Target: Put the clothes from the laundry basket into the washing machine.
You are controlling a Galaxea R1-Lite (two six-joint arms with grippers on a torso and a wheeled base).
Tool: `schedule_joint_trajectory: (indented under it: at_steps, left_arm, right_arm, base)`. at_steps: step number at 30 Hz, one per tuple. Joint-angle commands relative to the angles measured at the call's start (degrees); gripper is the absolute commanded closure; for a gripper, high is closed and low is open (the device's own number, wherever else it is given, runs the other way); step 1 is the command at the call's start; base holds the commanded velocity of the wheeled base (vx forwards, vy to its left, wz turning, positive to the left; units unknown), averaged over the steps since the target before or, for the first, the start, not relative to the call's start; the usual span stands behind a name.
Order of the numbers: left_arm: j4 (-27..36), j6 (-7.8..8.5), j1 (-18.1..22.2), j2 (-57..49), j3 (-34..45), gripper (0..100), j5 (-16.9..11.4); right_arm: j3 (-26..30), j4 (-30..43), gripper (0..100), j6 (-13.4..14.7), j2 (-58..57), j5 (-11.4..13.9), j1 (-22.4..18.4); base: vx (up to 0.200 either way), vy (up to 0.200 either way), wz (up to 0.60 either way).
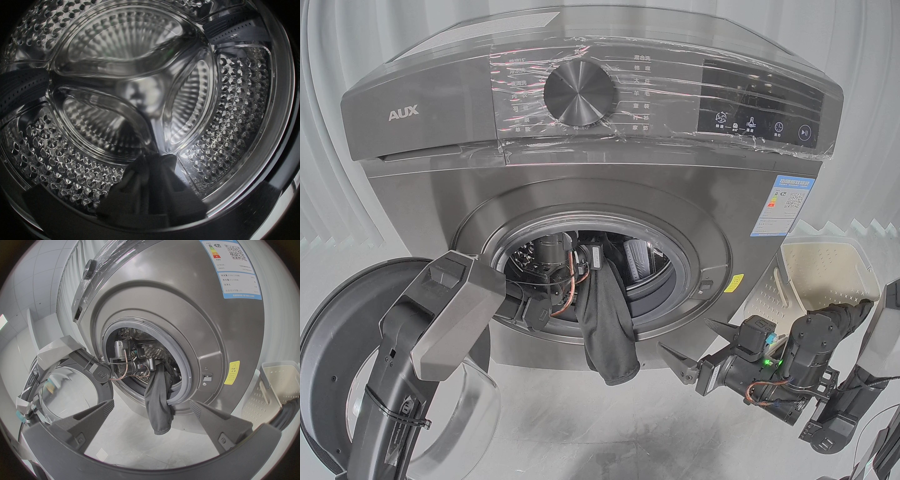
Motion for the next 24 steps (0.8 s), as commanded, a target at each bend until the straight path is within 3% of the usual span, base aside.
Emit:
schedule_joint_trajectory:
  at_steps: [1, 4, 9, 14, 24]
  left_arm:
    - [-0.09, -0.17, 0.15, 0.66, -0.26, 0, 0.03]
    - [0.0, -1.05, -0.38, -0.75, 3.43, 0, -0.67]
    - [1.67, -1.13, -2.48, -6.73, 12.92, 0, -3.84]
    - [2.63, -0.78, -4.77, -8.92, 20.48, 0, -4.45]
    - [2.72, 0.36, -6.26, -7.16, 22.85, 0, -5.42]
  right_arm:
    - [0.02, -0.04, 0, 0.0, 0.06, 0.01, -0.01]
    - [0.11, -0.04, 0, 0.0, 0.06, 0.01, -0.09]
    - [0.02, -0.04, 0, 0.0, 0.15, -0.08, -0.01]
    - [0.11, -0.04, 0, 0.0, 0.06, -0.08, -0.01]
    - [0.02, -0.04, 0, 0.0, 0.06, 0.01, -0.01]
  base:
    - [0.0, 0.0, 0.0]
    - [0.0, 0.0, 0.0]
    - [0.0, 0.0, 0.0]
    - [0.0, 0.0, 0.0]
    - [0.0, 0.0, 0.0]
